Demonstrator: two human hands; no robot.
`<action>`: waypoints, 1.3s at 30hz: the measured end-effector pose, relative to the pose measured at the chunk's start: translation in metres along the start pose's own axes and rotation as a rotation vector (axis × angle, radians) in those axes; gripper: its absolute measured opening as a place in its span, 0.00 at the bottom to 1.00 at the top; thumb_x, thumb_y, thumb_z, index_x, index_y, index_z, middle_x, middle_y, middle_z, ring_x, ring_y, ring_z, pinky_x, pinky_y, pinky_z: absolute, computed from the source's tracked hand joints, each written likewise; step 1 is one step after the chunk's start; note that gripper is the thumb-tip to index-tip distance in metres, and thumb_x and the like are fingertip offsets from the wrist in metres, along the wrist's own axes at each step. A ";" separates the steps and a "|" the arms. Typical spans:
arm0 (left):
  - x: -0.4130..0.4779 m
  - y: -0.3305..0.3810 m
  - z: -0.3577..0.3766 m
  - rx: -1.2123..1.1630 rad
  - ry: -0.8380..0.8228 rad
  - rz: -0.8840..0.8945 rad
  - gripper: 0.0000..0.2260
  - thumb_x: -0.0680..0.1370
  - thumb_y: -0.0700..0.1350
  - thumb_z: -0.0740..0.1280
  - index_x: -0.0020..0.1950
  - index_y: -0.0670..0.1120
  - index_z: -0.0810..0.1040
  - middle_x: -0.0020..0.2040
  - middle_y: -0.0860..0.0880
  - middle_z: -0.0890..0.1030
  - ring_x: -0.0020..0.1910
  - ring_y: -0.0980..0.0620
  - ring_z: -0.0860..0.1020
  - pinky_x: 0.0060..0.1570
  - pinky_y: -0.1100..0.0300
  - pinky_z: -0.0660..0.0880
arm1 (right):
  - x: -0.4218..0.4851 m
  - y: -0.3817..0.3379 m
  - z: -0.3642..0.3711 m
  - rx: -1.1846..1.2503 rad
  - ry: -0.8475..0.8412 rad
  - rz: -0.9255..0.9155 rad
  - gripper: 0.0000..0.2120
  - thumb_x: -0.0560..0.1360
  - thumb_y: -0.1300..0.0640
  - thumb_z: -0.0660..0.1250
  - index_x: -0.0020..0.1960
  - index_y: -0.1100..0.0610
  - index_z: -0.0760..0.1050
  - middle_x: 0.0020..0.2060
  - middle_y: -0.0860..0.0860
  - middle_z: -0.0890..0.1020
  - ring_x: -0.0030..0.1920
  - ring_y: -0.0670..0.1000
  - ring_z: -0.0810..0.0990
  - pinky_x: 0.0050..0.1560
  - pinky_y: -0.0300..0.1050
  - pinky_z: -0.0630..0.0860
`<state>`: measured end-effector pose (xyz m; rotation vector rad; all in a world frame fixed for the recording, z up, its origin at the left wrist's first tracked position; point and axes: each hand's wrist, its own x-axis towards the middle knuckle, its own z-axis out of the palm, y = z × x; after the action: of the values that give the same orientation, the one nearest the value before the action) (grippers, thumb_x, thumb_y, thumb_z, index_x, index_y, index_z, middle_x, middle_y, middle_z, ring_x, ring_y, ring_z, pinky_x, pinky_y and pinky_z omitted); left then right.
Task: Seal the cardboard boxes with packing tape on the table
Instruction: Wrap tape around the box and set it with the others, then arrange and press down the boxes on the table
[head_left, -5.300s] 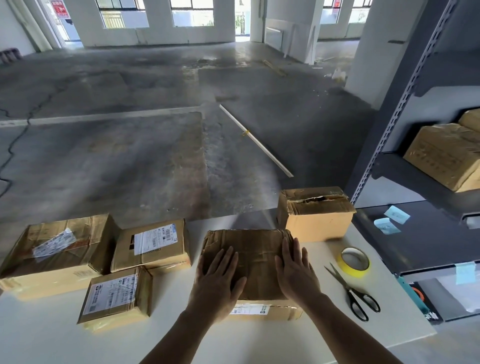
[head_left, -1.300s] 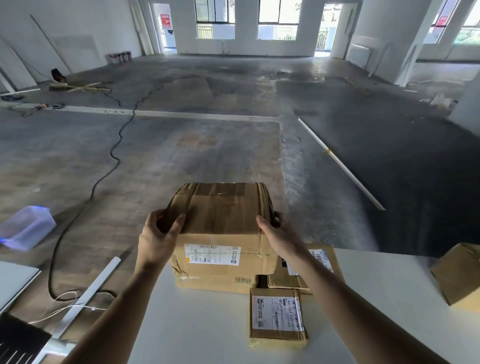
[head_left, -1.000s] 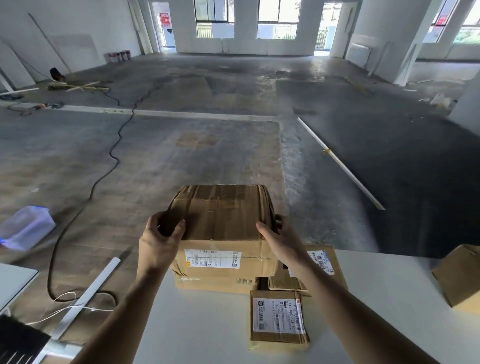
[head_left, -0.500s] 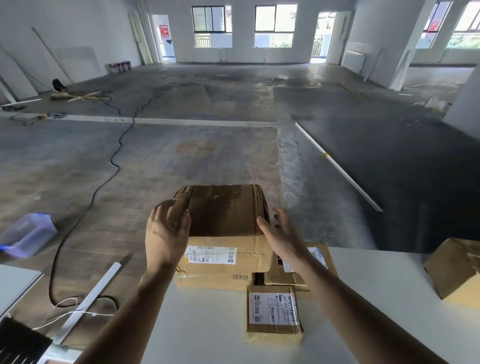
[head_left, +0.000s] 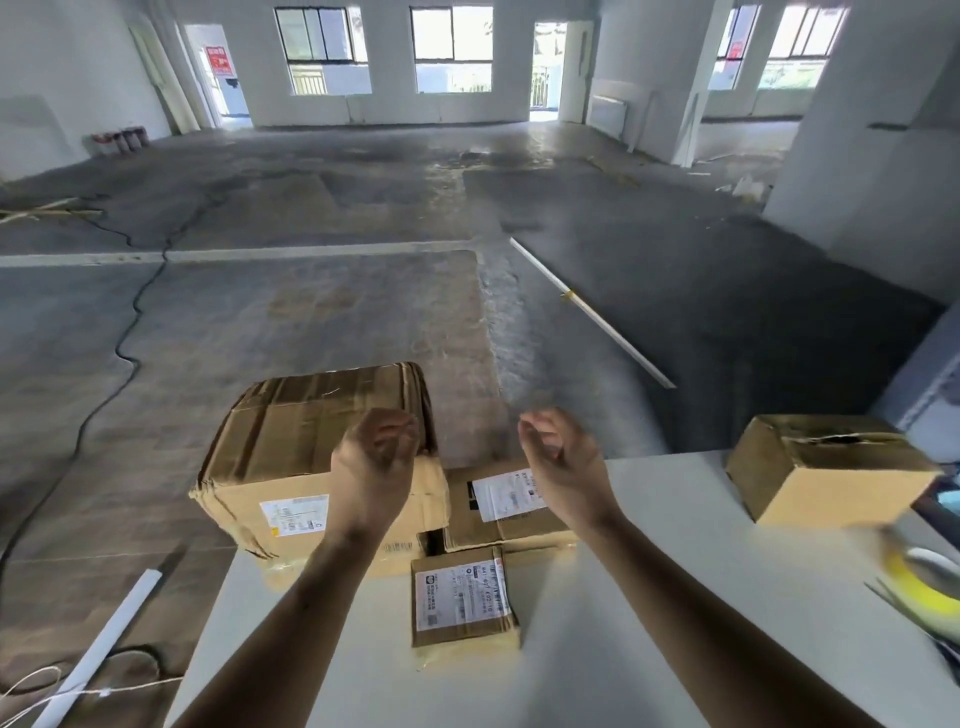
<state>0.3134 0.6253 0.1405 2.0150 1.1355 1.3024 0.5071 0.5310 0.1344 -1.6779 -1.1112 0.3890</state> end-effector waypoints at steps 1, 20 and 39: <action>-0.003 0.008 0.011 -0.010 -0.016 0.003 0.03 0.78 0.39 0.69 0.49 0.42 0.82 0.44 0.54 0.83 0.43 0.63 0.81 0.41 0.72 0.77 | -0.002 0.004 -0.011 0.000 0.031 0.003 0.07 0.80 0.52 0.66 0.54 0.54 0.78 0.50 0.45 0.83 0.49 0.40 0.81 0.49 0.24 0.72; -0.112 0.167 0.214 -0.069 -0.176 -0.041 0.04 0.79 0.40 0.67 0.47 0.42 0.81 0.41 0.51 0.83 0.40 0.60 0.80 0.39 0.79 0.69 | -0.062 0.128 -0.240 -0.066 0.227 0.108 0.06 0.80 0.57 0.65 0.49 0.56 0.80 0.44 0.45 0.84 0.45 0.44 0.82 0.46 0.36 0.78; -0.133 0.200 0.335 -0.025 -0.532 -0.157 0.05 0.81 0.47 0.64 0.55 0.56 0.75 0.57 0.59 0.78 0.54 0.59 0.78 0.42 0.80 0.69 | -0.047 0.198 -0.313 -0.053 0.247 0.287 0.10 0.81 0.61 0.61 0.46 0.48 0.76 0.44 0.47 0.84 0.47 0.50 0.82 0.45 0.40 0.75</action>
<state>0.6648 0.4189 0.0799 2.0318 0.9847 0.6386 0.7997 0.3059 0.0766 -1.8815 -0.7069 0.3237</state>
